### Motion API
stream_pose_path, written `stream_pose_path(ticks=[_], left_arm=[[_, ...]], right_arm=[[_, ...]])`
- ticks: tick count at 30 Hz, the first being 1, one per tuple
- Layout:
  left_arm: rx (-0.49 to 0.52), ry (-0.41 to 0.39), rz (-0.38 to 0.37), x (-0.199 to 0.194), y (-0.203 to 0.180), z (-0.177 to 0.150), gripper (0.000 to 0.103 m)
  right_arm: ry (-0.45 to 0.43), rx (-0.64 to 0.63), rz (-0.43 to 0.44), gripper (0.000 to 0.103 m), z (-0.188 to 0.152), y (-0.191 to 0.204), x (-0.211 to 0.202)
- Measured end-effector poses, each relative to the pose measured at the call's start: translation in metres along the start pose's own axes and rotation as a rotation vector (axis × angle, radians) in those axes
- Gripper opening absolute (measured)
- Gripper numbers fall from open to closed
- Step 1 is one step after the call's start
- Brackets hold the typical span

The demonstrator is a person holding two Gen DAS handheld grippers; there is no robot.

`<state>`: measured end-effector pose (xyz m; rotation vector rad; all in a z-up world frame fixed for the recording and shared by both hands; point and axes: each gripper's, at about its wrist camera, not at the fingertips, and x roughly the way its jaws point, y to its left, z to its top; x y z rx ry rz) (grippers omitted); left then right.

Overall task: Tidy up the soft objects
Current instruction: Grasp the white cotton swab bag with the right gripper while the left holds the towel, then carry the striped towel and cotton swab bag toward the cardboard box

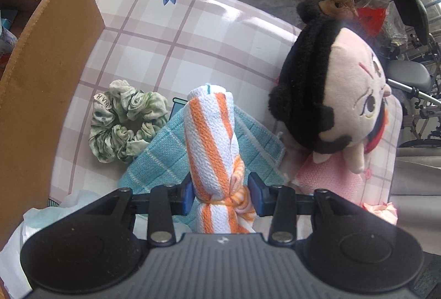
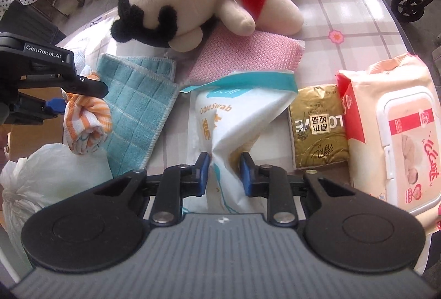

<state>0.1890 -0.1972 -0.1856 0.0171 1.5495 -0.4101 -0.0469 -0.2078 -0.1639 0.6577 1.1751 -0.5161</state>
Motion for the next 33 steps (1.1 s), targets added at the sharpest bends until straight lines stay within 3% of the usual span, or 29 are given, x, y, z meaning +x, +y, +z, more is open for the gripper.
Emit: stream_pose_path(ticks=[6,11,20,27,33], left_arm=[[-0.022,-0.048,-0.119,-0.022,0.003,-0.002,0.041],[-0.032,-0.126,-0.182,-0.063,0.016,0.001,0.041],[-0.067,-0.284,-0.228,-0.163,0.089,0.01,0.041],[-0.128,-0.399,-0.162,-0.224,0.177,0.016,0.041],[-0.182,-0.34,-0.119,-0.198,0.249,0.023,0.041]], right_arm=[[-0.101,-0.019,0.021,0.023,0.015,0.017,-0.031],[-0.182,-0.054,0.05,0.023,0.026,0.052,-0.056],[-0.286,-0.129,0.171,0.023,0.037,0.163,-0.112],[-0.235,-0.205,0.293,0.023,0.034,0.277,-0.108],[-0.126,-0.285,0.25,0.023,0.012,0.354,-0.068]])
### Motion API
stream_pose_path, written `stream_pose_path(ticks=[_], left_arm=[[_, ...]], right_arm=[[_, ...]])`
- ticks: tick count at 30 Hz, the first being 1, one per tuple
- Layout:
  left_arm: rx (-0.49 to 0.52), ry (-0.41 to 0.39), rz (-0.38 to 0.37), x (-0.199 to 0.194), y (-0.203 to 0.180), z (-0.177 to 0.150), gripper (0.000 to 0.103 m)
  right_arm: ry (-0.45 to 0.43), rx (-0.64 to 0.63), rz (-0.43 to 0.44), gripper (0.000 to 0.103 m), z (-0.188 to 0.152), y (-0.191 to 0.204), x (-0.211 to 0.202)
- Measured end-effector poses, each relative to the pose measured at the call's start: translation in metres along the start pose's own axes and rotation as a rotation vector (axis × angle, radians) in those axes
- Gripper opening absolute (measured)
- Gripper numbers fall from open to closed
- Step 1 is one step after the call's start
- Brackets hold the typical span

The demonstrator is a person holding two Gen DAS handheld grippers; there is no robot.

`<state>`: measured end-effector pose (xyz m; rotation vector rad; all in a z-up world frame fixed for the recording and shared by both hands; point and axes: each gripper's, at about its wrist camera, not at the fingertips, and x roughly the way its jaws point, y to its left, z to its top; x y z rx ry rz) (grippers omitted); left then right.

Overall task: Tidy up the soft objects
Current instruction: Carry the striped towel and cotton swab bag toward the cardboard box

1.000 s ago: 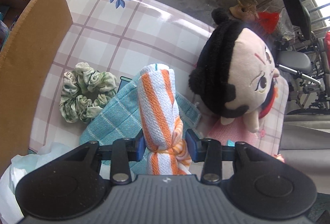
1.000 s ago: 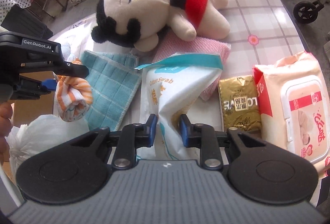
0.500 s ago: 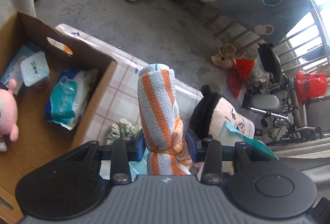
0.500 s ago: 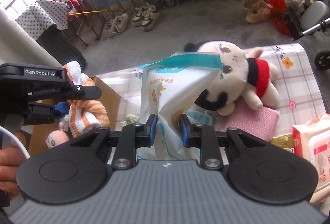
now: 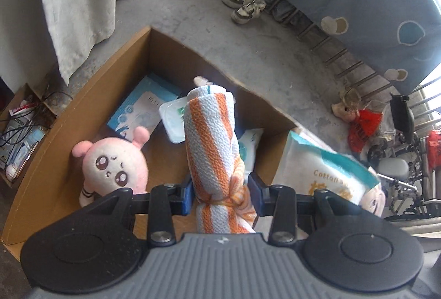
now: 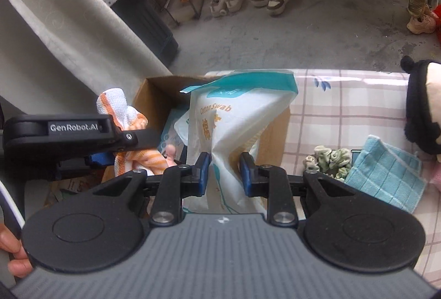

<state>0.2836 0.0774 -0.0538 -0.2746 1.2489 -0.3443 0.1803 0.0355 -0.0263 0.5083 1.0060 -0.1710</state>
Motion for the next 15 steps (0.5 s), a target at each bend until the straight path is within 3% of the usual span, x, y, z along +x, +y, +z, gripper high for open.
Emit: stream_pose_path(ticks=[6,12,15], left_arm=[[0.053,0.158,0.026,0.058,0.047,-0.015,0.041],[0.178,0.251,0.01,0.103,0.052,-0.028,0.042],[0.227,0.303,0.041,0.124,0.052,-0.034,0.042]], right_arm=[[0.064,-0.069,-0.094,0.023,-0.015,0.027,0.035],[0.086,-0.061,-0.157,0.023,-0.014,0.012,0.046],[0.09,-0.073,-0.172,0.024,-0.014,0.009,0.052]])
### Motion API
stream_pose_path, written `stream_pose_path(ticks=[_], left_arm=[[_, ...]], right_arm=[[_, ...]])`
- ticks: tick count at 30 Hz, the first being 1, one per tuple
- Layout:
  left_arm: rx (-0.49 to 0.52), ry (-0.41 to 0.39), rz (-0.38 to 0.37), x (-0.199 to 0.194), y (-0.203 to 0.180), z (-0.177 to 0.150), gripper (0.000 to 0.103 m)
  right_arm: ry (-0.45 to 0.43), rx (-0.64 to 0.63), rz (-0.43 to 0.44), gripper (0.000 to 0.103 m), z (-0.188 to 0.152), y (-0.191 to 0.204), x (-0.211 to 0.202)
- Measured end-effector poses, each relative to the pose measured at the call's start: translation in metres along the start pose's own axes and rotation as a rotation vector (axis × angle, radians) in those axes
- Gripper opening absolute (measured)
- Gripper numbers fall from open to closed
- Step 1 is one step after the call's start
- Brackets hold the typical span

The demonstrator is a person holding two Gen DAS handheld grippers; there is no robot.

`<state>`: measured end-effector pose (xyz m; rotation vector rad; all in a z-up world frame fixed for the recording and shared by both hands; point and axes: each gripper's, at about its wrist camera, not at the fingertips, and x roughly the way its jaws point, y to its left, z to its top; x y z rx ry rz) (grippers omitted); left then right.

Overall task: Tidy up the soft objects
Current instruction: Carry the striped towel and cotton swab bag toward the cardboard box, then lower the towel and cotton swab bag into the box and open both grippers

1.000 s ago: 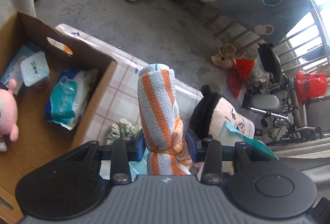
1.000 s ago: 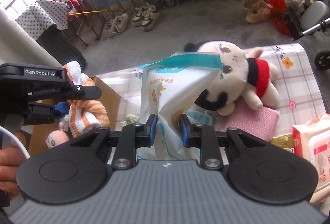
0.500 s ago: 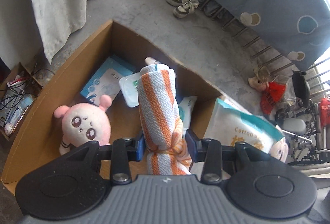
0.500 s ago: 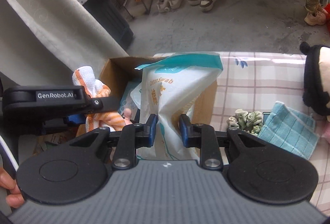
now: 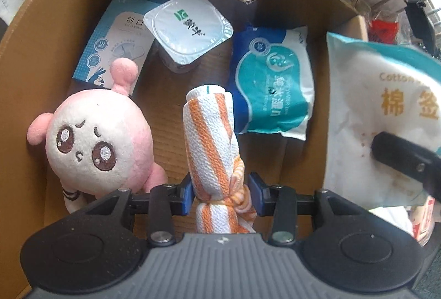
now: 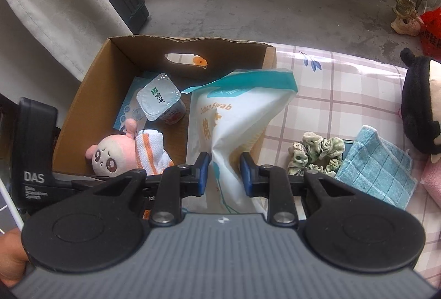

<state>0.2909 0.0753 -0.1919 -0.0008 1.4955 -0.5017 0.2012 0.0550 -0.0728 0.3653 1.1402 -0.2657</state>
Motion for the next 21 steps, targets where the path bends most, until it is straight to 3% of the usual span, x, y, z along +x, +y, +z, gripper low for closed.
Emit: stream_pose_path(ticks=[4,8,11,21], left_arm=[[0.026,0.037,0.057,0.021,0.005,-0.002,0.047],[-0.03,0.039,0.019,0.021,0.023,-0.002,0.053],[-0.09,0.023,-0.027,0.014,0.037,-0.004,0.05],[-0.104,0.003,0.022,0.005,0.05,-0.01,0.041]], right_arm=[[0.014,-0.068,-0.034,0.026,0.005,0.009,0.012],[0.029,-0.145,-0.062,0.026,0.013,0.025,0.02],[0.041,-0.183,-0.07,0.026,0.017,0.035,0.026],[0.16,-0.3,-0.149,0.026,0.009,0.067,0.055]])
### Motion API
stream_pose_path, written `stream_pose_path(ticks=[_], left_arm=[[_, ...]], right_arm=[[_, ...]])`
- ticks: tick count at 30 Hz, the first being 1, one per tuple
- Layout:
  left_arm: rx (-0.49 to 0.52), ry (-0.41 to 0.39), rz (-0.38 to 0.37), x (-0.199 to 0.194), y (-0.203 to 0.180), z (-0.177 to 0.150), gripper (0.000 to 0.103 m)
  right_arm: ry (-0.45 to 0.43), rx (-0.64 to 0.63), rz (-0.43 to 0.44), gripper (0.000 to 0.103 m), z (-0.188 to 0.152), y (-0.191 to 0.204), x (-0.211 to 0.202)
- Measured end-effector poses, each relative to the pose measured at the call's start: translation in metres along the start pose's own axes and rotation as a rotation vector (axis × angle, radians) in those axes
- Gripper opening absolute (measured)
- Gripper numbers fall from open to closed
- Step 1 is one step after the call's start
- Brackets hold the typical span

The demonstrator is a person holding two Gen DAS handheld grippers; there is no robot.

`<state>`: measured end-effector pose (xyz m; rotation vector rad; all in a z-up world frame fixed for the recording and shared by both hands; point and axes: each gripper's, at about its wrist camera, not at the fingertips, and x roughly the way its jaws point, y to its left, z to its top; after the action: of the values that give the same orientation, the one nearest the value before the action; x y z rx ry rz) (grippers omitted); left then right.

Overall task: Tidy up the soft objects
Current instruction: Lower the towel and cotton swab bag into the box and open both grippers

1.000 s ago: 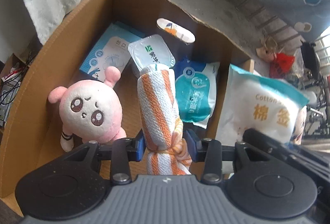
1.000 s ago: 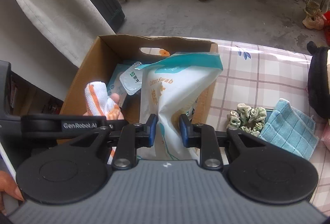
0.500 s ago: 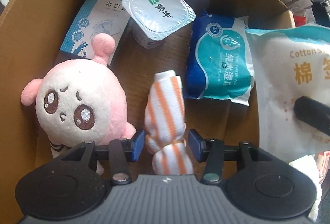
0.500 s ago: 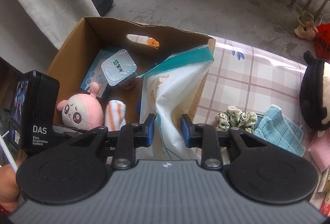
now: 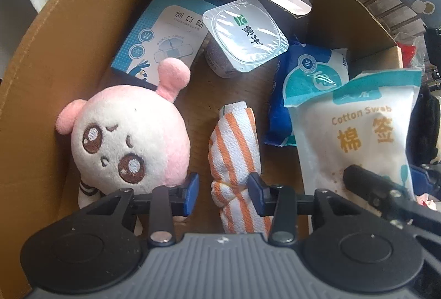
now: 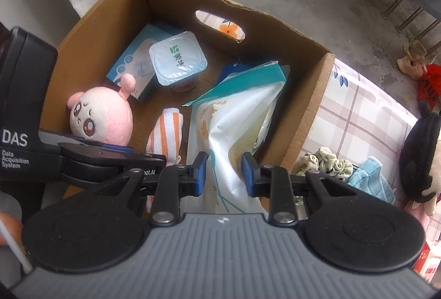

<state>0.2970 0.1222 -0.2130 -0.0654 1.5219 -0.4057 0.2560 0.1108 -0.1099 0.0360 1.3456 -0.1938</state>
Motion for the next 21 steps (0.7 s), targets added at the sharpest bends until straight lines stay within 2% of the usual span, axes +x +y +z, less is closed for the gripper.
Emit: stream_pose_path(ticks=[3,6,8,12,16,21], left_arm=[[0.015,-0.004,0.038,-0.006,-0.001,0.006,0.039],[0.019,-0.002,0.05,-0.009,0.003,0.006,0.034],[0.01,0.002,0.049,-0.01,0.01,0.006,0.031],[0.0,0.002,0.038,-0.011,0.017,0.006,0.032],[-0.002,0.0,0.03,-0.016,0.013,0.006,0.032],[-0.019,0.0,0.022,-0.014,0.013,0.006,0.034]], right_arm=[[0.035,-0.018,-0.013,0.028,0.001,0.006,0.009],[0.066,-0.038,-0.039,0.034,0.002,0.014,0.019],[0.083,-0.034,-0.047,0.045,0.002,0.014,0.026],[0.076,-0.018,-0.043,0.054,0.001,0.009,0.027],[0.046,0.054,0.009,0.055,-0.001,-0.004,0.012],[-0.015,0.22,0.157,0.054,-0.009,-0.033,-0.01]])
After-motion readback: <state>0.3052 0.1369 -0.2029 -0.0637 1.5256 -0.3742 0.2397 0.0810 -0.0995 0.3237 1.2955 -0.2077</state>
